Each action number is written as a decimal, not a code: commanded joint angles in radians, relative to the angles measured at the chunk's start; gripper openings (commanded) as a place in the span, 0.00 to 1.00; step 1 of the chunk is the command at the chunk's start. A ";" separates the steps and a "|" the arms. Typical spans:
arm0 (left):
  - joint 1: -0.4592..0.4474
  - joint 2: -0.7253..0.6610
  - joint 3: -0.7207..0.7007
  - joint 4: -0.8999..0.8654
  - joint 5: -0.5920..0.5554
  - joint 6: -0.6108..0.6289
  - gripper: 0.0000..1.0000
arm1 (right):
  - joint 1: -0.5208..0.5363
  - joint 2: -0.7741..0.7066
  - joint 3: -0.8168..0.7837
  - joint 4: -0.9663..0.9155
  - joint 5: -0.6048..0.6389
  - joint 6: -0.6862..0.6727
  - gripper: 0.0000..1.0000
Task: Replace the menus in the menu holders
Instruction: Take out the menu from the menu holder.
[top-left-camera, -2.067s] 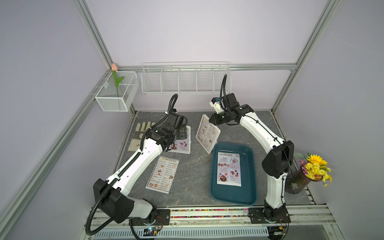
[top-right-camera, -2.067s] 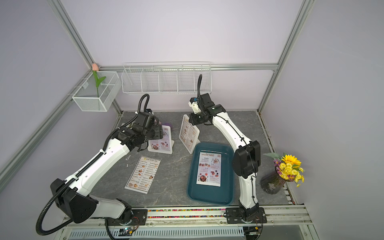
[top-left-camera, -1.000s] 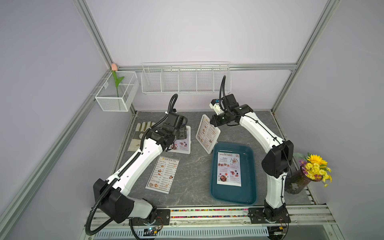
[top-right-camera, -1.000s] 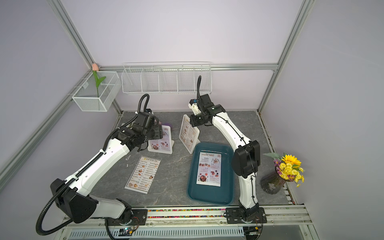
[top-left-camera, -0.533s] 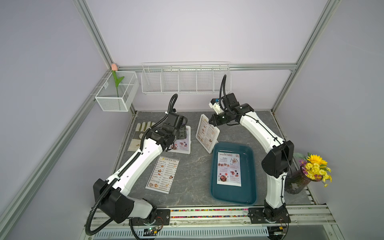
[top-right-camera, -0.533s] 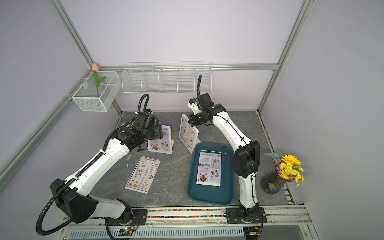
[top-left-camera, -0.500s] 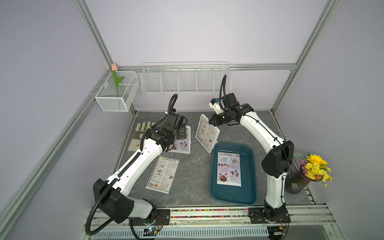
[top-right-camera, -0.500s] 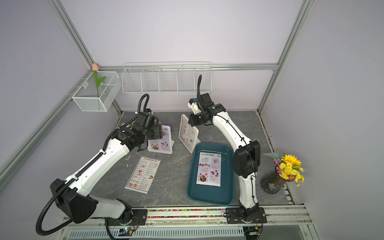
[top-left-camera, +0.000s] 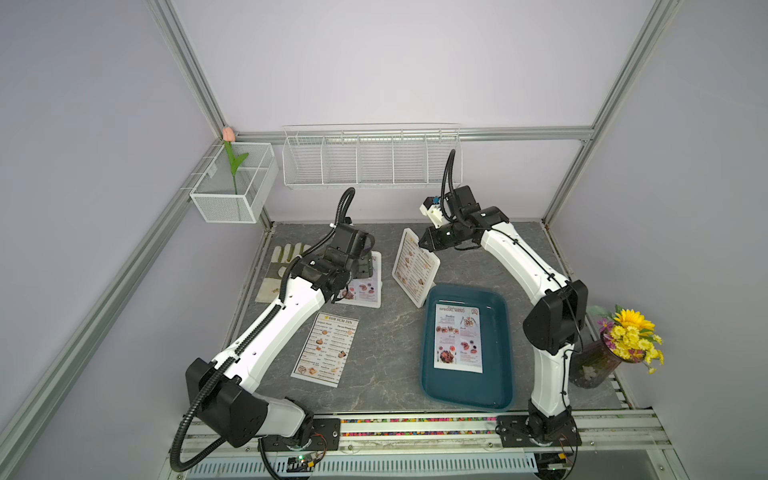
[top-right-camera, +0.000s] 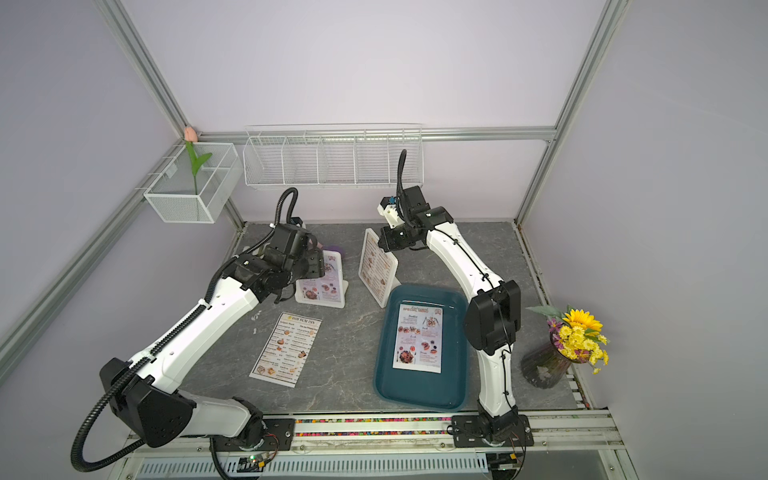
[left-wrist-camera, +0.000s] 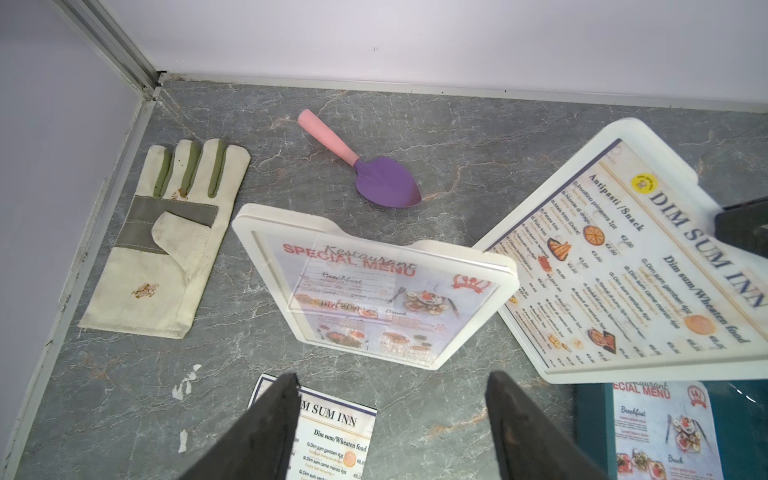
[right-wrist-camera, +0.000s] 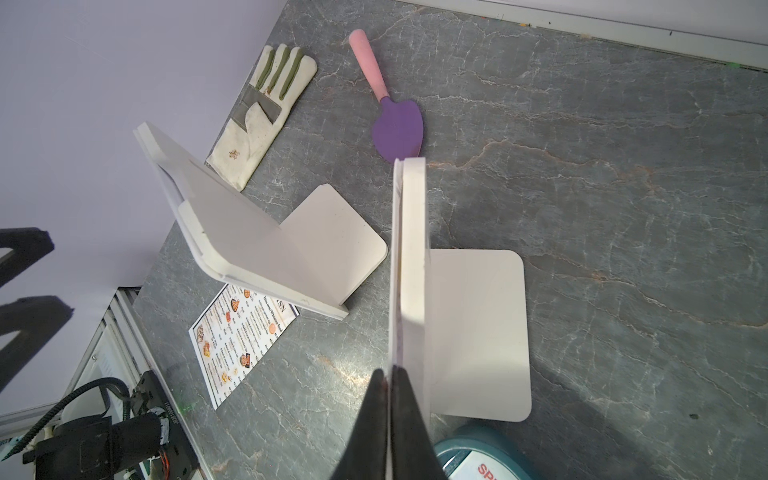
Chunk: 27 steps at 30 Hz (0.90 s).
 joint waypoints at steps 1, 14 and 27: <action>0.001 -0.022 0.014 -0.022 -0.010 0.005 0.73 | -0.006 0.000 0.002 0.033 -0.035 0.010 0.11; 0.000 -0.022 0.023 -0.032 -0.019 0.007 0.73 | -0.011 -0.007 -0.004 0.050 -0.032 0.008 0.08; 0.000 -0.017 0.029 -0.034 -0.017 0.006 0.73 | -0.016 0.005 -0.028 0.035 -0.029 -0.025 0.22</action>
